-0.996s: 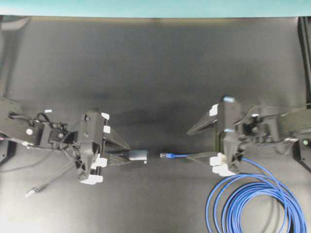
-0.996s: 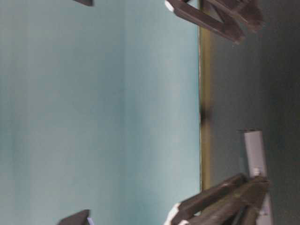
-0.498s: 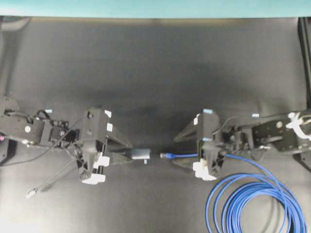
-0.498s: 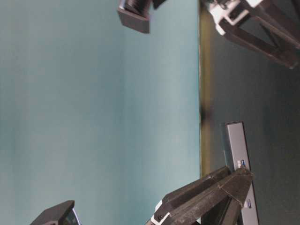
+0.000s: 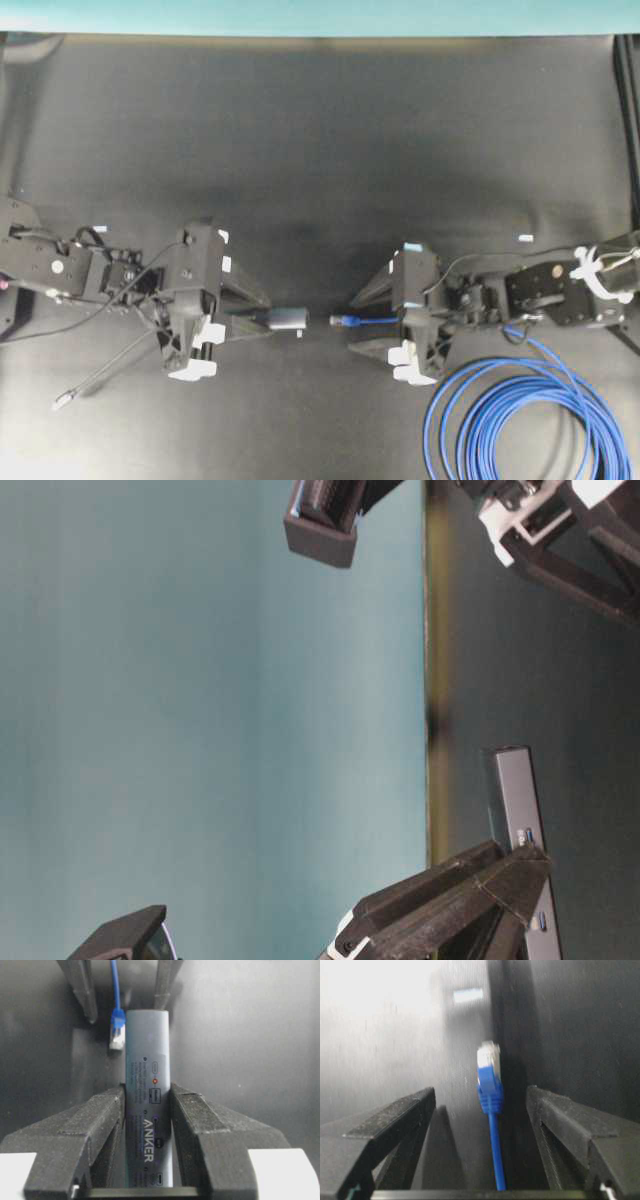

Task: Insert the LAN cable into the hub.
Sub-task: 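Move the right gripper to the blue LAN cable plug and grasp it, then lift the hub and cable plug, aligning them face to face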

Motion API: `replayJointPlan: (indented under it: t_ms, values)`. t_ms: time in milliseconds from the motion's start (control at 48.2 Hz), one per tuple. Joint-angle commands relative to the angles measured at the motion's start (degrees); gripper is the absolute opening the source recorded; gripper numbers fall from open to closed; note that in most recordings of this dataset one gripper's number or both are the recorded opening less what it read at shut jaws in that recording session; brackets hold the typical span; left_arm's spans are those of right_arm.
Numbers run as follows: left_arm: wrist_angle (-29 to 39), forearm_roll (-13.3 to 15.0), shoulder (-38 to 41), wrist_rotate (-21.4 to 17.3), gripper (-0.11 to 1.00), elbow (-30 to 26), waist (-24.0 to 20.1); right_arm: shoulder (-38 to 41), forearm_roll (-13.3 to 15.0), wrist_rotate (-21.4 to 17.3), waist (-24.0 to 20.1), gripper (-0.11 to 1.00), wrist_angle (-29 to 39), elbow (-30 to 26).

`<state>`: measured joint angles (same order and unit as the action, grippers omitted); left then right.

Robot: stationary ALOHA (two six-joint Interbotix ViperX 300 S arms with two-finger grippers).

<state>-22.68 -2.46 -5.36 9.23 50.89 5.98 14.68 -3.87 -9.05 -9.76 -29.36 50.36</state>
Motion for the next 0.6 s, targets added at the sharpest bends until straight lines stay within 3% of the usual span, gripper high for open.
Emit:
replayJointPlan:
  t_ms: [0,270,498,581]
  values:
    - [-0.26,-0.09,-0.88,0.09,0.28,-1.05,0.18,1.32,-0.09,0.26,-0.62,0.69,0.62,-0.62]
    - [-0.26,-0.09,-0.88,0.09,0.28,-1.05,0.26,1.14,-0.09,0.26,-0.97,0.47,6.15,-0.44]
    - [-0.18,-0.09,-0.88,0.09,0.28,-0.88,0.26,0.44,-0.09,0.09,-1.32,0.16,8.35,-0.18]
    - [0.44,-0.09,-0.88,0.09,0.28,-0.88,0.26,-0.09,-0.09,0.09,-1.32,0.15,8.79,-0.09]
